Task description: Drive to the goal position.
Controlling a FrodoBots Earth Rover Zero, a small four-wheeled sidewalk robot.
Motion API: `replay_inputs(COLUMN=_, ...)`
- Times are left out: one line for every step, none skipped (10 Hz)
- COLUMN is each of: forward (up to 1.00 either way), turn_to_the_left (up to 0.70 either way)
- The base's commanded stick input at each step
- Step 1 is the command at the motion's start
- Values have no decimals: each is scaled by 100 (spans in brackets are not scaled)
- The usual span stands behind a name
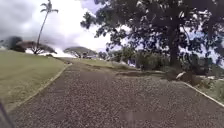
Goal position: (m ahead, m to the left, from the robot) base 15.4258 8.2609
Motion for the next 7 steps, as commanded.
replay_inputs(forward=70, turn_to_the_left=35)
replay_inputs(forward=70, turn_to_the_left=35)
replay_inputs(forward=70, turn_to_the_left=35)
replay_inputs(forward=70, turn_to_the_left=35)
replay_inputs(forward=70, turn_to_the_left=35)
replay_inputs(forward=70, turn_to_the_left=35)
replay_inputs(forward=70, turn_to_the_left=35)
